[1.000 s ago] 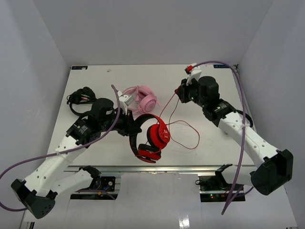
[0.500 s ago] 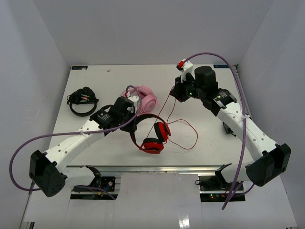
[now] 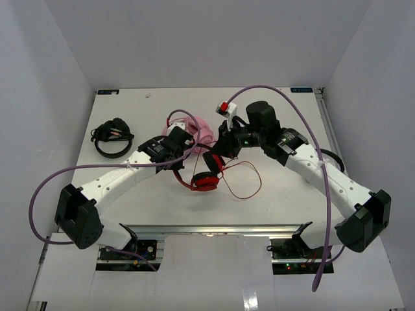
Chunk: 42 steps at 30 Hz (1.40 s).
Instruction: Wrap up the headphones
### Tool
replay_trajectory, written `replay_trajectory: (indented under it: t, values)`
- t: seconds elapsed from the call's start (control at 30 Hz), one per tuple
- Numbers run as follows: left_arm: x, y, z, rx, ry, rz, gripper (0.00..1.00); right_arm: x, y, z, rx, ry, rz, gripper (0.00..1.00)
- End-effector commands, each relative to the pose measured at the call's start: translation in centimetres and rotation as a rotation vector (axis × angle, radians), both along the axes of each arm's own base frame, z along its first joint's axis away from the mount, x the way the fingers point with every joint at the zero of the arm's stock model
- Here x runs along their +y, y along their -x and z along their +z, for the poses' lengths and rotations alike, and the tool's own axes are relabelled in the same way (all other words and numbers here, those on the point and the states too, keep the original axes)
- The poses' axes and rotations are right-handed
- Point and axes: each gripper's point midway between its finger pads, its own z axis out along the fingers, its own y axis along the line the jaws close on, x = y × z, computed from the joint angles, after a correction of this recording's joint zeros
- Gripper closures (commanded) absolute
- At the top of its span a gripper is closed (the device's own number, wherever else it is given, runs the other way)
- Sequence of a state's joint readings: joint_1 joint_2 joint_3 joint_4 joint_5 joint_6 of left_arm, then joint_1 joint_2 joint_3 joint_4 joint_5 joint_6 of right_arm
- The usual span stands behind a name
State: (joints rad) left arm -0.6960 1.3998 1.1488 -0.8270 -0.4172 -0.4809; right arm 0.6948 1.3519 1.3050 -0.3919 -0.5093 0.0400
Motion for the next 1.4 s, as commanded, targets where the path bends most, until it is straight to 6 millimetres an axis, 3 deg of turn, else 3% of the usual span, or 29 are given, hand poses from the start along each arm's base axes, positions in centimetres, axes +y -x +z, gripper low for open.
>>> replay_trajectory:
  t: [0.0,0.13,0.3,0.53,0.83,1.37]
  values:
    - [0.9,-2.0,3.9,-0.148,0.03,0.155,1.0,1.8,3.1,0.0,0.058,-0.09,0.145,0.92]
    - [1.1,-2.4,4.8,-0.183,0.049,0.206,1.0,3.0,4.7,-1.4,0.079,-0.102,0.199,0.92]
    - [1.6,-2.7,5.3,-0.222,0.07,0.284,1.0,4.4,5.1,-3.1,0.109,-0.106,0.188,0.92]
    - [1.8,-3.2,6.9,-0.283,0.168,0.401,1.0,6.2,7.5,-5.2,0.118,-0.125,0.136,0.92]
    - [2.1,-2.5,10.2,-0.339,0.35,0.479,1.0,5.4,8.1,-11.2,0.137,-0.092,-0.058,0.92]
    - [1.5,0.0,14.3,-0.38,0.67,0.486,1.0,4.4,8.9,-13.1,0.086,-0.149,-0.176,0.92]
